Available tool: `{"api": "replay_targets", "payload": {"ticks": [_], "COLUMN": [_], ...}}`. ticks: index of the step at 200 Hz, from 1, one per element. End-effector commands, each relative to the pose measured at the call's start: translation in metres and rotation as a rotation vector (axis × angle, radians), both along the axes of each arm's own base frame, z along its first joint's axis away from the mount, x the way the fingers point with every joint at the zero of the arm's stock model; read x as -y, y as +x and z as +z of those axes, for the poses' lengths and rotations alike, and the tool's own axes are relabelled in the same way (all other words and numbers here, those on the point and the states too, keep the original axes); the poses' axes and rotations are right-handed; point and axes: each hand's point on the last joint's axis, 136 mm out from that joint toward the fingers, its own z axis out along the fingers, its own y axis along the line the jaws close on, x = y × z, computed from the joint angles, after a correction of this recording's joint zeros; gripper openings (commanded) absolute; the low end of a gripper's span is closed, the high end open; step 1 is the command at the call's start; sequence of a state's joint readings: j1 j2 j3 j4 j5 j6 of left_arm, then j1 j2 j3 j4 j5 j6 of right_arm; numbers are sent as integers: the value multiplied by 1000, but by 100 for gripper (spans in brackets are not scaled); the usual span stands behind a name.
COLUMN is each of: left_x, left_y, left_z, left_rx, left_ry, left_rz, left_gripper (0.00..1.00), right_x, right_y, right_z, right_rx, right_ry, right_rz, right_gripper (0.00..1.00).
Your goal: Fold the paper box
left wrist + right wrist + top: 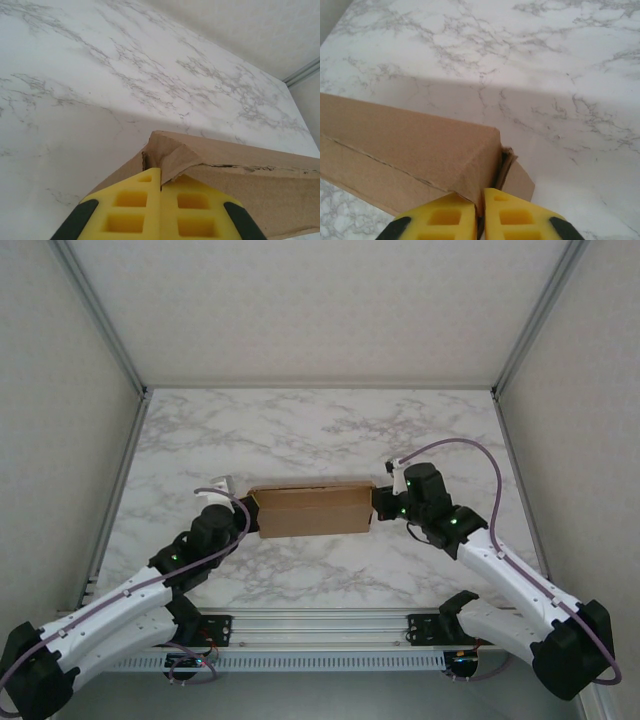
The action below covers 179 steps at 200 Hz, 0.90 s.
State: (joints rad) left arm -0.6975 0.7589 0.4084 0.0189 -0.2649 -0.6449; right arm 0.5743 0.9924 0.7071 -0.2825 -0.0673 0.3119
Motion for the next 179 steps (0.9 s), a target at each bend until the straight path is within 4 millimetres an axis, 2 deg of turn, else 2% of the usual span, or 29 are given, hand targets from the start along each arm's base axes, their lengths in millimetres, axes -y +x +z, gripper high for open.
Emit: {"api": "replay_targets", "payload": {"ticks": [1,28,59,78,114,130,151,164,179], "left_x": [-12,-9,-7,-5,-1,-1,-1,-2,-1], "left_y": [-14,-15,-15,-15,-16,-16,-16,-15,-15], "left_z": [-51,-51,-51,-51,-49,-47,-45,-44,-43], "left_rx": [-135,-121,-116,-115,-104,-99,-92,-90,-90], "left_ry": [127,165,183,197,228,243,255,263,269], "left_rz": [21,5,-4,-10,-19,-17,-16,-15,-19], "left_gripper": [0,0,0,0,0,0,0,0,0], "right_x": [17,16,15,18,17,9,-4,-6,-16], "right_y": [-22,-21,-26,-32,-42,-44,-42,-32,-21], "right_z": [-43,-31,0,20,57,72,88,91,89], "right_rx": [-141,-119,-62,-18,48,55,17,-67,-157], "right_ry": [-95,-90,-94,-96,-51,-4,69,86,86], "right_rz": [-24,-9,44,75,116,143,154,82,58], "right_gripper": [14,21,47,58,64,62,54,42,22]}}
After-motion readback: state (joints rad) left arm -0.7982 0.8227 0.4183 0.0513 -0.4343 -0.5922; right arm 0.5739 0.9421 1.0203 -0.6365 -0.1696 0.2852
